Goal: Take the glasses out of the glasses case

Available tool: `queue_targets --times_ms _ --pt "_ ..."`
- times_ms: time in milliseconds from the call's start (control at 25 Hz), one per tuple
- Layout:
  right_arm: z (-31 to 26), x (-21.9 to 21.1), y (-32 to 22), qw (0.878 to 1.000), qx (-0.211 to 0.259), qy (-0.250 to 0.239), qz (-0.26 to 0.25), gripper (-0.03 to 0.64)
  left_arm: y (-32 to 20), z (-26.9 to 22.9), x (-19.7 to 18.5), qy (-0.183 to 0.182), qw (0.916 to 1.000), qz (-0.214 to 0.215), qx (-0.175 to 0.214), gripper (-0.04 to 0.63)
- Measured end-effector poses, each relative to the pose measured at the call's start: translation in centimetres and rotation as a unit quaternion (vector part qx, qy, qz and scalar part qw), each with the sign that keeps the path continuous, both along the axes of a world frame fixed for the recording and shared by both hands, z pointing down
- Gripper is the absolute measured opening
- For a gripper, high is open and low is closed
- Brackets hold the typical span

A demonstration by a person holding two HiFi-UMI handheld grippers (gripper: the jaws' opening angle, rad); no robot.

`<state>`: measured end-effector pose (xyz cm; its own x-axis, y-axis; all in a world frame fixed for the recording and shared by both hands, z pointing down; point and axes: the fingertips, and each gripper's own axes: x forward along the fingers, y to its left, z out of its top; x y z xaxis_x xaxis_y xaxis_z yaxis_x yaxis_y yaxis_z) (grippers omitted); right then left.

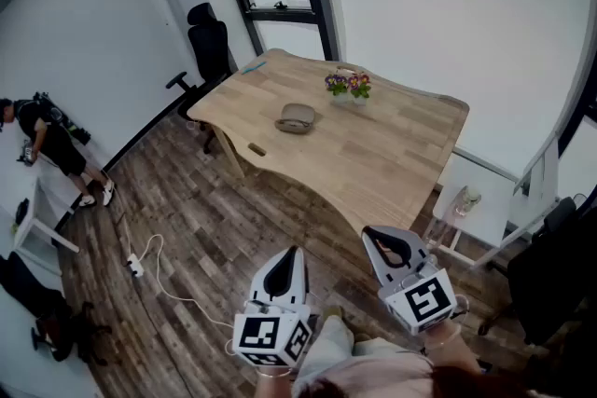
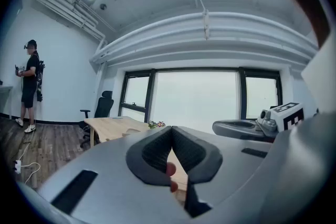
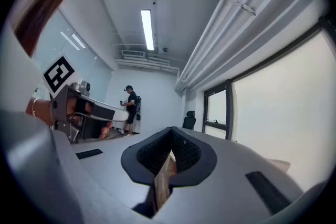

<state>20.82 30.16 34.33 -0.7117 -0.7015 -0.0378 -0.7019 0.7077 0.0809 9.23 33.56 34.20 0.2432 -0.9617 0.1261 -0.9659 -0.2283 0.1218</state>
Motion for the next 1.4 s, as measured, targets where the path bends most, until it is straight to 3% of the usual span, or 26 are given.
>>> queue_targets --times_ms 480,1400 --pt "-0.2 -0.1 -1.2 1.0 -0.002 -0.012 0.005 0.0 -1.3 0.3 0.3 0.006 0.9999 0.01 -0.002 0.002" --pt "0.2 -8.1 -9.6 1.0 -0.006 -0.015 0.027 0.002 -10.1 0.9 -7.2 0.014 0.9987 0.048 -0.004 0.002"
